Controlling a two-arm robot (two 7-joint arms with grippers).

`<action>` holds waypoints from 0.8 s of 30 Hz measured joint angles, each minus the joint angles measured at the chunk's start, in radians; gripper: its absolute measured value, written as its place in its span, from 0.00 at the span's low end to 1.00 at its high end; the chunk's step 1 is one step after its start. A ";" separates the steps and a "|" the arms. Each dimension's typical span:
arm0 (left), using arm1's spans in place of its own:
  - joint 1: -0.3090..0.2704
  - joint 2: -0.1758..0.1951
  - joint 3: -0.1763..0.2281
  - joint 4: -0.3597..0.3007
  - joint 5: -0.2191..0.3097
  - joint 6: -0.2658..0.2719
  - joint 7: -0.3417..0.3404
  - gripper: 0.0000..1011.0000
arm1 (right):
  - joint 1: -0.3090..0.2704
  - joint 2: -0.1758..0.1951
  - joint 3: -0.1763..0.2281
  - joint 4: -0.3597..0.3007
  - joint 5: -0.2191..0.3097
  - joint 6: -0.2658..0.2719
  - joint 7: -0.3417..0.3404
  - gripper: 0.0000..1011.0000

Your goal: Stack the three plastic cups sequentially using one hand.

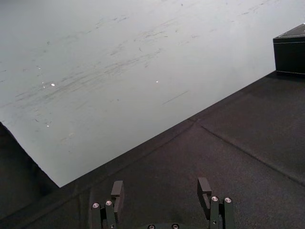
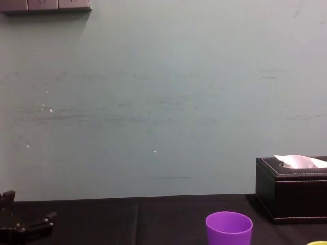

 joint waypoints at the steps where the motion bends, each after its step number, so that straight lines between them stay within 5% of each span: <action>1: 0.000 0.000 0.000 0.000 0.000 0.000 0.000 1.00 | 0.000 0.000 0.000 0.000 0.000 0.000 0.000 0.72; 24: 0.000 0.000 0.000 0.000 0.000 0.000 0.000 1.00 | 0.016 -0.017 0.044 -0.194 0.041 0.106 -0.046 0.72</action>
